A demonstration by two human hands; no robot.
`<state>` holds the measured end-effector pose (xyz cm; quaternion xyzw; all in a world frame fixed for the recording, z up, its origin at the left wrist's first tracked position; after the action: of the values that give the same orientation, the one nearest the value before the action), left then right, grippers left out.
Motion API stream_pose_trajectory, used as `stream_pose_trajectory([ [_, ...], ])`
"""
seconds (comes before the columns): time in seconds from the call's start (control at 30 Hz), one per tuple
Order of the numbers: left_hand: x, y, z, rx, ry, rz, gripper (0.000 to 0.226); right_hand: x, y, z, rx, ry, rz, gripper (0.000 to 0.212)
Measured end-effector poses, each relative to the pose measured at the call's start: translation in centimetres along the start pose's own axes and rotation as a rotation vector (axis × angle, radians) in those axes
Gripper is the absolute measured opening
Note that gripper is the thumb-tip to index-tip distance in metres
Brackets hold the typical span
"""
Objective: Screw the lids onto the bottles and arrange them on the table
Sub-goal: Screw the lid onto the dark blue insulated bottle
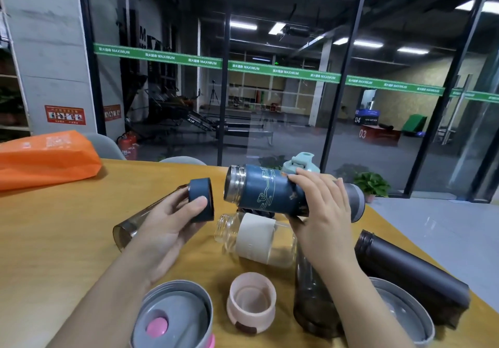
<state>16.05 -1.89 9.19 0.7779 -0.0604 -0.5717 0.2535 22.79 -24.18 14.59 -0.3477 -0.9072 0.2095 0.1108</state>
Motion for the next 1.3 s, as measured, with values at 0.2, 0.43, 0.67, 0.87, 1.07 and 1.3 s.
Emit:
stream_pose_trajectory([
  [0.2, -0.6, 0.6, 0.7, 0.035, 0.047, -0.311, 0.068, 0.3, -0.3, 0.4, 0.051, -0.07, 0.002, 0.088],
  [0.43, 0.1, 0.3, 1.0, 0.014, 0.062, -0.428, 0.085, 0.3, 0.3, 1.2, 0.105, -0.108, -0.024, 0.085],
  [0.67, 0.6, 0.2, 0.8, -0.001, 0.08, -0.428, 0.094, 0.1, 0.1, 1.3, 0.109, -0.107, -0.037, 0.086],
  [0.87, 0.3, 0.4, 0.9, 0.015, 0.104, -0.451, 0.107, 0.2, -0.3, 1.3, 0.101, -0.118, -0.017, 0.086],
  [1.07, -0.1, 0.4, 0.9, 0.002, 0.129, -0.473, 0.106, 0.2, -0.4, 1.1, 0.106, -0.12, 0.002, 0.084],
  [1.3, 0.1, 0.7, 1.2, 0.009, 0.124, -0.474, 0.103, 0.3, -0.3, 1.2, 0.114, -0.111, -0.003, 0.086],
])
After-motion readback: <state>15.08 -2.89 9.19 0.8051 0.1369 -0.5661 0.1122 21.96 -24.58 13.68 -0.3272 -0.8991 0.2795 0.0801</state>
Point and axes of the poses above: each hand's wrist, its own z-axis away from the middle knuckle, its own y-axis out of the palm, x = y × z, the point moved 7 cm from there along -z, towards the middle knuckle, and after that the axes turned 4 degrees about z, right-handed, at the moved point
